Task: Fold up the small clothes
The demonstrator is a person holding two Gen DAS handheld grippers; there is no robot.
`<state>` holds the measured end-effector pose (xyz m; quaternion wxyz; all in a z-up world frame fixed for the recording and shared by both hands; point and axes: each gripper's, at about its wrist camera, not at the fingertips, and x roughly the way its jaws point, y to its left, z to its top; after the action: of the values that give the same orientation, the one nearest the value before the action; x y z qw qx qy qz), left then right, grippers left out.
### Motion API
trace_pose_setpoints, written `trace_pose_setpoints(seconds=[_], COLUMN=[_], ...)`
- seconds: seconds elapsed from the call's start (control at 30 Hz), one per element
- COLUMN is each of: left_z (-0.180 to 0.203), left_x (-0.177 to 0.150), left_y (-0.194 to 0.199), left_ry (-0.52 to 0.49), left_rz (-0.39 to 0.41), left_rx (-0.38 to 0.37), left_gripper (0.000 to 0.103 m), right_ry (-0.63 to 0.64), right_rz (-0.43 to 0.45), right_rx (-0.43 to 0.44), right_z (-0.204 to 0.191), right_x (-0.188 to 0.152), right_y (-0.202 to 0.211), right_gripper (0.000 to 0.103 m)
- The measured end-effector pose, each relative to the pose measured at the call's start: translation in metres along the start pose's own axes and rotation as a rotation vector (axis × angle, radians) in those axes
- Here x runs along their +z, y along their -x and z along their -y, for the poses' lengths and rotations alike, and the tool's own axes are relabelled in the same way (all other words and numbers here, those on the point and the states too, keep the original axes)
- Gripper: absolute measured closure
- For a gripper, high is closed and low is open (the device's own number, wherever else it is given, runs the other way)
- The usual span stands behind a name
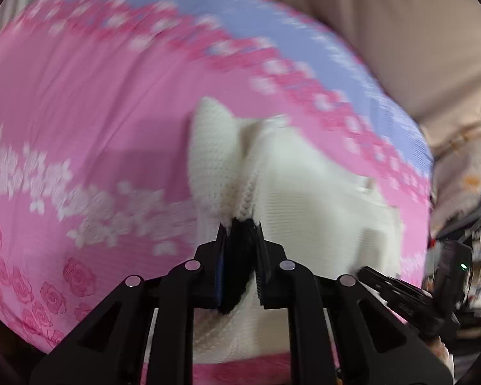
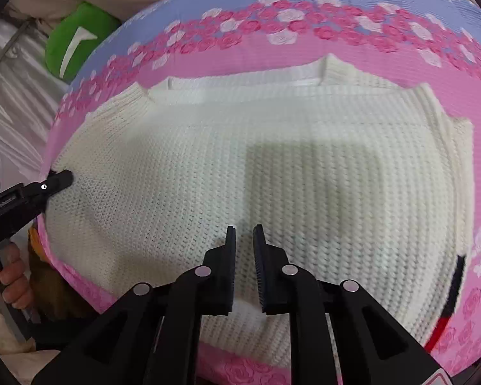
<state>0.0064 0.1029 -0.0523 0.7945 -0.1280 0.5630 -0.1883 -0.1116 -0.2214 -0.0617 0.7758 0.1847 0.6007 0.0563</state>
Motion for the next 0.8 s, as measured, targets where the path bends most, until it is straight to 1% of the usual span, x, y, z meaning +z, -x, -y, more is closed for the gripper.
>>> trace_pose_setpoints(seconds=[0.03,0.1,0.17,0.23,0.3,0.37,0.43,0.47,0.5,0.53,0.6,0.63,0.67,0.7,0.73,0.77,0.8], left_z=[0.016,0.073,0.121,0.172,0.219,0.256,0.279,0.286,0.288,0.288,0.29,0.289,0.286,0.28,0.274,0.262,0.253], left_x=[0.001,0.0,-0.004,-0.018,-0.038,-0.063,-0.087,-0.103,-0.113,-0.12,-0.121,-0.116,-0.11,-0.101,-0.091,-0.078,-0.069], left_y=[0.005,0.014,0.012,0.002,-0.02,-0.057,-0.101,-0.127,-0.139,-0.143,-0.13,-0.117,-0.105,-0.09,-0.075,-0.056,-0.044], left_ry=[-0.037,-0.162,-0.263,-0.386,-0.503,-0.594,-0.662,-0.701,-0.716,-0.723,-0.716,-0.689,-0.659,-0.624,-0.587,-0.534,-0.491], left_rz=[0.005,0.01,-0.002,-0.027,-0.077,-0.148,-0.225,-0.268,-0.273,-0.269,-0.242,-0.23,-0.212,-0.179,-0.136,-0.075,-0.03], left_rx=[-0.019,-0.098,-0.157,-0.205,-0.24,-0.238,-0.195,-0.145,-0.127,-0.132,-0.159,-0.192,-0.221,-0.248,-0.261,-0.255,-0.245], left_gripper=[0.09,0.09,0.09,0.09,0.09,0.09,0.089,0.089,0.087,0.083,0.079,0.074,0.071,0.061,0.051,0.049,0.048], right_ry=[-0.017,-0.062,-0.119,-0.164,-0.197,-0.235,-0.285,-0.303,-0.316,-0.325,-0.327,-0.328,-0.331,-0.334,-0.34,-0.343,-0.34], right_rz=[0.009,0.035,0.057,0.079,0.1,0.112,0.114,0.114,0.114,0.117,0.127,0.133,0.138,0.145,0.157,0.167,0.18], right_rx=[0.004,0.002,0.01,0.01,-0.006,-0.027,-0.043,-0.048,-0.051,-0.057,-0.056,-0.049,-0.038,-0.019,0.021,0.055,0.099], right_z=[0.008,0.03,0.051,0.069,0.088,0.106,0.127,0.134,0.141,0.146,0.151,0.152,0.154,0.154,0.153,0.152,0.149], right_x=[0.0,-0.006,-0.016,-0.024,-0.032,-0.041,-0.05,-0.053,-0.056,-0.06,-0.064,-0.065,-0.062,-0.061,-0.057,-0.053,-0.048], right_y=[0.005,0.024,0.039,0.052,0.062,0.068,0.07,0.071,0.071,0.073,0.077,0.08,0.082,0.085,0.09,0.094,0.098], right_gripper=[0.086,0.086,0.086,0.086,0.085,0.085,0.083,0.083,0.083,0.083,0.083,0.083,0.082,0.076,0.069,0.066,0.059])
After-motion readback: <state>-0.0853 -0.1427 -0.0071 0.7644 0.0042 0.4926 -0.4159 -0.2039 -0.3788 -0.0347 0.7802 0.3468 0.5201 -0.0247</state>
